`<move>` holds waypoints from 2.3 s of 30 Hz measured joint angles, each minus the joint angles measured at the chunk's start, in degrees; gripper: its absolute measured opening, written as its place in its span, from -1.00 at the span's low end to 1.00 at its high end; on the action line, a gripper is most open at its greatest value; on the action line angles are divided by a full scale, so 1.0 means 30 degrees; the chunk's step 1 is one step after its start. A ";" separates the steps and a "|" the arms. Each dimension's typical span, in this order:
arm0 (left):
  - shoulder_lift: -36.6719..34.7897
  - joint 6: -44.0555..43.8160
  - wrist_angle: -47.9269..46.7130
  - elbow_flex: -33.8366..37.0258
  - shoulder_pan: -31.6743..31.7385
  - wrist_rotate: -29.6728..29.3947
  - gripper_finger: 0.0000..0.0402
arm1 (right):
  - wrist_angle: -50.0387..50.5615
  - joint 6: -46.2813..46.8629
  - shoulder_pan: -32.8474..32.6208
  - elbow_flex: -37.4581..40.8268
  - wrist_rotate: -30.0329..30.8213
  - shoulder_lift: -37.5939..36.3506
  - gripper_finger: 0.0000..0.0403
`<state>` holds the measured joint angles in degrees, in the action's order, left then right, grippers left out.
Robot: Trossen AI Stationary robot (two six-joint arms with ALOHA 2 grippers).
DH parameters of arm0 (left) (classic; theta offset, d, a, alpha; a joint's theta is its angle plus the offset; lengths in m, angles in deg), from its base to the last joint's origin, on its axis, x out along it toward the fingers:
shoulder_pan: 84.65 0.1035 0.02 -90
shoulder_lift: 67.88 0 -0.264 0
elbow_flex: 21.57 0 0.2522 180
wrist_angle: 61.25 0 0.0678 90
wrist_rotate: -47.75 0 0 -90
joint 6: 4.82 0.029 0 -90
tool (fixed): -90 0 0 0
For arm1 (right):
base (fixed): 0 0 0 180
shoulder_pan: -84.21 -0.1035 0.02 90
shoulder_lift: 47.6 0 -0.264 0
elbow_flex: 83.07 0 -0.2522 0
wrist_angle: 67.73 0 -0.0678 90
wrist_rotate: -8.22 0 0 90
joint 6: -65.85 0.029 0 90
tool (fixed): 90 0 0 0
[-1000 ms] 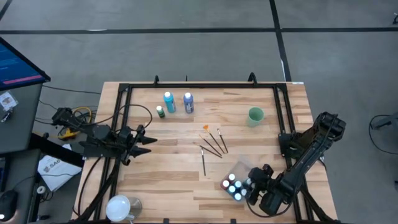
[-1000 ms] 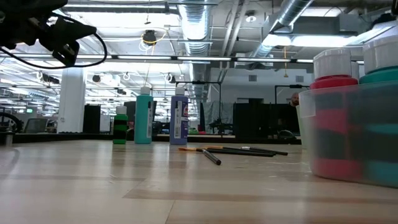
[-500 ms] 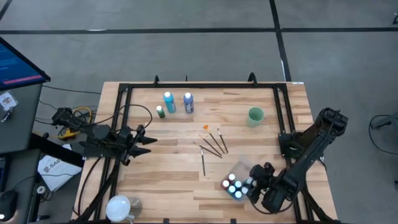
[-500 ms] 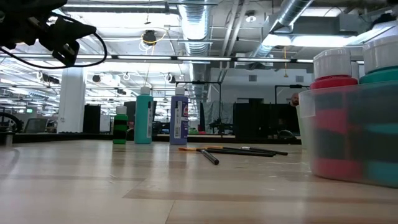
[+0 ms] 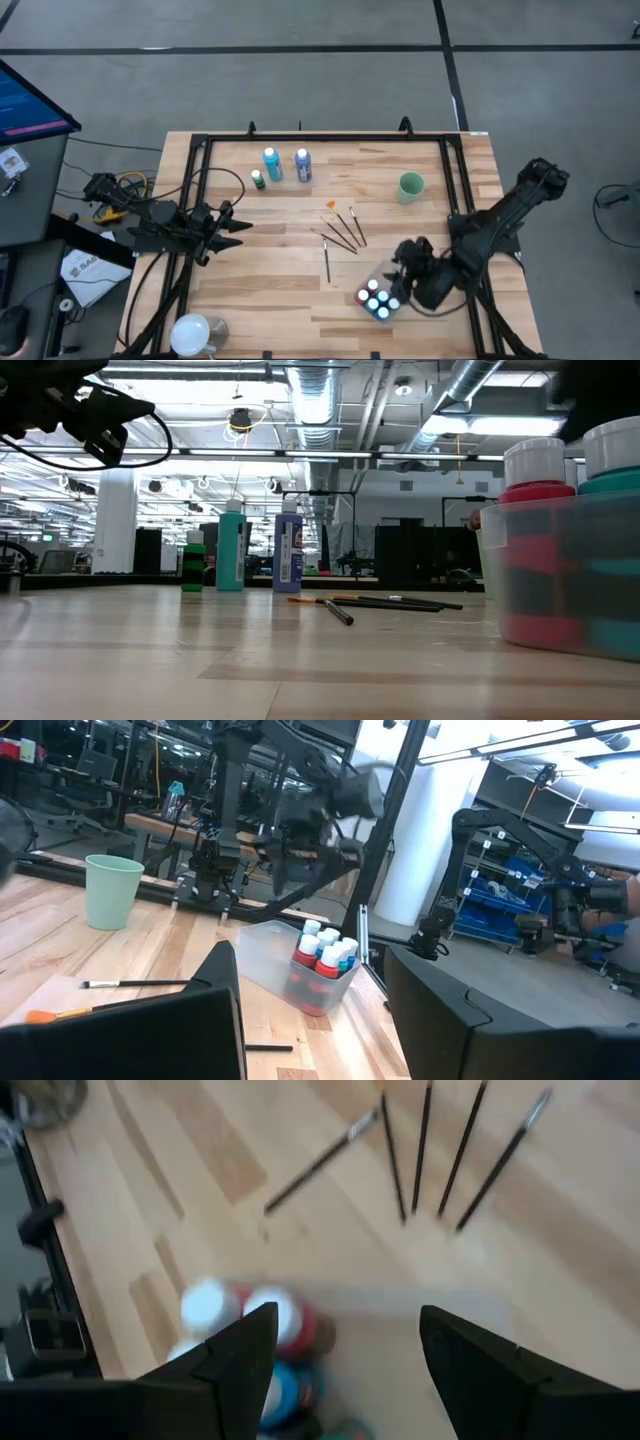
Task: Pick & Place Paint Supplies
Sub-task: Put the blue paint bottle into the transparent bin
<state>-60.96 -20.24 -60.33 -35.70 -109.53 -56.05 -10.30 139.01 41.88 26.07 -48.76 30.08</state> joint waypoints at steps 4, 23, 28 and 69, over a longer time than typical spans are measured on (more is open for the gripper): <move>0.0000 0.0000 0.0000 -0.0003 0.0000 -0.0051 -0.34 | -0.0644 -0.2582 0.2090 -0.0007 0.0000 -0.0938 0.18; 0.0262 -0.0007 0.0141 0.0002 0.0000 0.0053 -0.34 | -1.1392 -1.4938 1.2880 -0.1150 -0.1782 0.3335 0.12; 0.0692 0.0010 0.0401 0.0002 0.0000 0.0022 -0.34 | -1.1475 -1.6298 1.4565 -0.3973 -0.3081 0.6257 0.11; 0.1122 0.0043 0.0888 0.0002 0.0000 0.0043 -0.34 | -0.7198 -1.7428 1.9265 -1.3612 -0.5565 1.3862 0.33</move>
<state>-57.60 -20.11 -57.67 -35.69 -109.53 -55.92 -31.90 86.73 99.67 -14.77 -65.46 71.66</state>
